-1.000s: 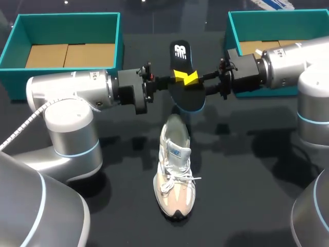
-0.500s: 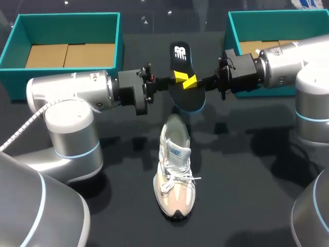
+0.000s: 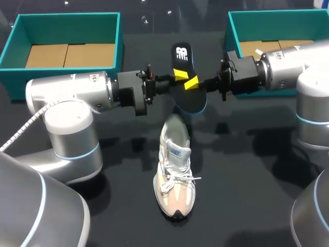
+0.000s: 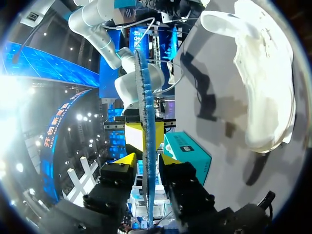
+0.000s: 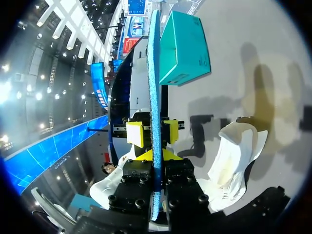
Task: Take the shoe out of the shoebox, open the shoe tongue, remove and reinsert the insole, then place the shoe into the shoebox
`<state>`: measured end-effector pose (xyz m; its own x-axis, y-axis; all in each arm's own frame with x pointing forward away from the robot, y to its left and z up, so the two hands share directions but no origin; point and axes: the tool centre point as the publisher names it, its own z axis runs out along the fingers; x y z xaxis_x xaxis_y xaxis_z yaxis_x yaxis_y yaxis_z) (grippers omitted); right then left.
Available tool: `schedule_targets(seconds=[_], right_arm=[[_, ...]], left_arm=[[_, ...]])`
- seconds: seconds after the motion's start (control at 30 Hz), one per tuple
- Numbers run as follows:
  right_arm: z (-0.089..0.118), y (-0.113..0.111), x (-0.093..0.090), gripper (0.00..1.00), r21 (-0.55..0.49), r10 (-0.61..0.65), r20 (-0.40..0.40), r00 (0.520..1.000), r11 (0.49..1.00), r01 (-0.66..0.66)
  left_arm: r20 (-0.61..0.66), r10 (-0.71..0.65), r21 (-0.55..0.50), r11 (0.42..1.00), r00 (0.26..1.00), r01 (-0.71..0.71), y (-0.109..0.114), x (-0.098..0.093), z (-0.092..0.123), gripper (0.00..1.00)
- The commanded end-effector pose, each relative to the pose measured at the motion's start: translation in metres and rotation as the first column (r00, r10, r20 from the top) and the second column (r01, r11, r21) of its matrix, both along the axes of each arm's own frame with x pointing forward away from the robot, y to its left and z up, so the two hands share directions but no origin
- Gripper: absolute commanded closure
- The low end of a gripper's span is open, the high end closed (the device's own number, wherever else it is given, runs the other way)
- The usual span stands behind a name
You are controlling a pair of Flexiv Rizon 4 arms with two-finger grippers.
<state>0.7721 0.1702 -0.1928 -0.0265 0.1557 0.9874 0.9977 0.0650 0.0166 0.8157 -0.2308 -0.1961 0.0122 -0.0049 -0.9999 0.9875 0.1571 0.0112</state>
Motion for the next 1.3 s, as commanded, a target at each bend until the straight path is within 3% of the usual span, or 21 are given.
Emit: schedule_targets(seconds=[0.03,0.3,0.9,1.1,1.2,1.3], right_arm=[[-0.004,-0.012,-0.002,1.0,0.012,-0.003,0.025,1.0,1.0,0.003],[-0.004,-0.037,0.006,1.0,0.014,0.01,0.093,0.996,1.0,-0.012],[-0.008,-0.045,0.013,1.0,0.041,0.01,0.102,0.995,0.999,-0.014],[-0.006,-0.052,0.017,1.0,0.008,0.019,0.214,0.977,1.0,-0.021],[-0.003,-0.056,0.022,1.0,-0.009,0.016,0.281,0.96,1.0,-0.014],[-0.003,-0.058,0.026,1.0,0.004,-0.002,0.303,0.953,1.0,0.001]], left_arm=[[-0.021,0.028,0.03,0.999,0.999,-0.027,0.022,-0.01,0.003,0.0],[-0.111,0.114,0.242,0.967,0.987,-0.085,0.069,-0.014,-0.003,0.0],[-0.129,0.127,0.251,0.964,0.984,-0.092,0.072,-0.013,-0.003,0.0],[-0.318,0.258,0.402,0.908,0.912,-0.116,0.092,-0.007,-0.006,0.0],[-0.418,0.393,0.559,0.822,0.819,-0.109,0.1,0.002,-0.002,0.0],[-0.41,0.395,0.565,0.818,0.822,-0.111,0.105,0.002,0.002,0.0]])
